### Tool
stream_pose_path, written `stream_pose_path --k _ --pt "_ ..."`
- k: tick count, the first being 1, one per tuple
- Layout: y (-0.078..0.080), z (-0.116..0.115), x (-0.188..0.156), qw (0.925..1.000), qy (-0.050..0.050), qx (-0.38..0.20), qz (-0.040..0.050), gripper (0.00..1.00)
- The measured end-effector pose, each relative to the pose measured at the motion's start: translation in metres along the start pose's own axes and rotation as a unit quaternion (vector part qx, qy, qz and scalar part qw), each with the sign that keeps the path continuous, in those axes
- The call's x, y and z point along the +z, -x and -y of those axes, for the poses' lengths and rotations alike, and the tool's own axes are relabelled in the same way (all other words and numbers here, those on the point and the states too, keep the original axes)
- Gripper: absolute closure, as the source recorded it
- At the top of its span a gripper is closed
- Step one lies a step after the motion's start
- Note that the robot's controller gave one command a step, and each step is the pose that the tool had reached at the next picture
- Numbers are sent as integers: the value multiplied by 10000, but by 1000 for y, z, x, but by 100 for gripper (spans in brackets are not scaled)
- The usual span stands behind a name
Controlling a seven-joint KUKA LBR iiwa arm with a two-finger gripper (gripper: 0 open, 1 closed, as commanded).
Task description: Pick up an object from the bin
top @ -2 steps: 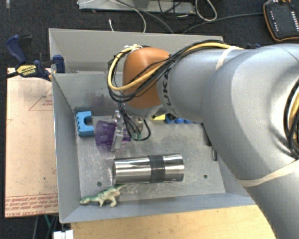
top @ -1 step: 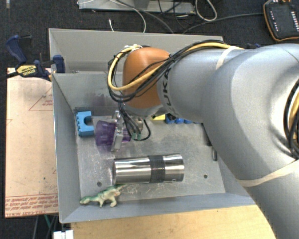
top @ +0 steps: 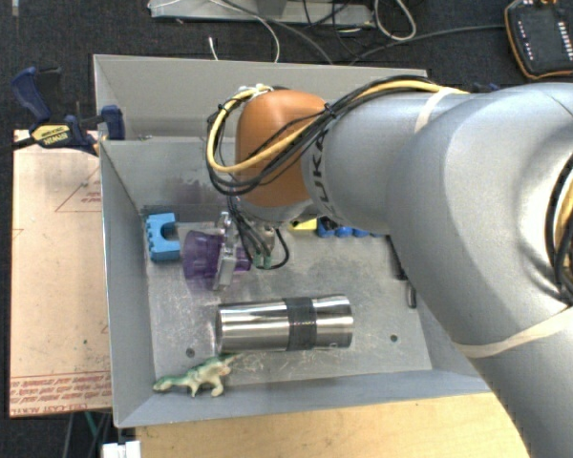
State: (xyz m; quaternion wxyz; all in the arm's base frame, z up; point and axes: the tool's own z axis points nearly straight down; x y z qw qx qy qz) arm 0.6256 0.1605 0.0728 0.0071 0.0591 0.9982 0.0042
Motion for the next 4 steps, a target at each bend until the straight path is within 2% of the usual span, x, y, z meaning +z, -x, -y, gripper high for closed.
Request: stream_pose_path --k 1,2,3,4 --pt "-1 0 -37 10000 -10 1 -37 100" --pt "1 -1 -72 10000 0 -1 -7 100" --pt "3 -1 -95 10000 14 -3 23 100" --pt "2 -1 -101 10000 11 -3 10 100"
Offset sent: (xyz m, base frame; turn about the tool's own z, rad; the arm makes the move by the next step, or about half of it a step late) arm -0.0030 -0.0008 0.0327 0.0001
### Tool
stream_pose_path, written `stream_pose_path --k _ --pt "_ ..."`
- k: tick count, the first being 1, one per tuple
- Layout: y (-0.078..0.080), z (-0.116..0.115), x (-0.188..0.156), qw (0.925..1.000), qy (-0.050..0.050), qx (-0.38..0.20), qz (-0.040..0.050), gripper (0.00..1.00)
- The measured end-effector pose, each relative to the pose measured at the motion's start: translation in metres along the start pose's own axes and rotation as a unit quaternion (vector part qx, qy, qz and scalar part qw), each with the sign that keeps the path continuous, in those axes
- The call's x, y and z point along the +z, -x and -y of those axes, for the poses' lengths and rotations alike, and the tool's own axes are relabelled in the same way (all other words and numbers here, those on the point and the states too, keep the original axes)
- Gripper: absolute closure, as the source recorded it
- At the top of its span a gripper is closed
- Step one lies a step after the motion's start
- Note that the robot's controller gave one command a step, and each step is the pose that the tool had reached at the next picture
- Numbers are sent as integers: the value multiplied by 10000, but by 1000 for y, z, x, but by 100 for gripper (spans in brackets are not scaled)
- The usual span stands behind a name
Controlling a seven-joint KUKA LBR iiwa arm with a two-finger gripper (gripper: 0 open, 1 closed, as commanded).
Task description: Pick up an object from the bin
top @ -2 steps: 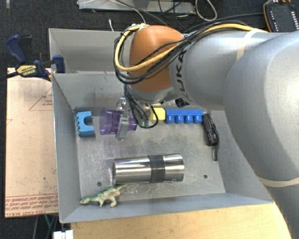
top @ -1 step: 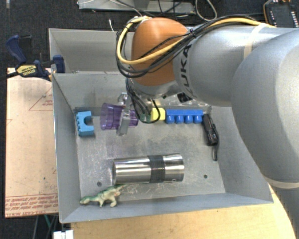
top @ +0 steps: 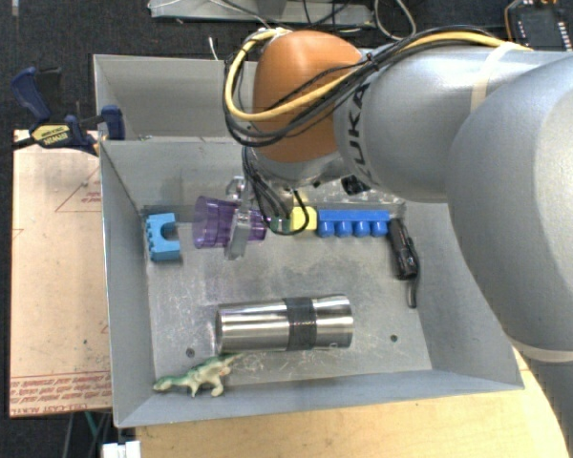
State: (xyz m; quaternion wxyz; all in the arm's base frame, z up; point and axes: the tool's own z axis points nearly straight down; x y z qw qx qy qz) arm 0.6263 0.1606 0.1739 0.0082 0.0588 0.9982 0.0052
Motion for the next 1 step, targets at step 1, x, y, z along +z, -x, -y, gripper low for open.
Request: stream_pose_path --k 1 --pt "0 0 -12 10000 4 -1 5 100"
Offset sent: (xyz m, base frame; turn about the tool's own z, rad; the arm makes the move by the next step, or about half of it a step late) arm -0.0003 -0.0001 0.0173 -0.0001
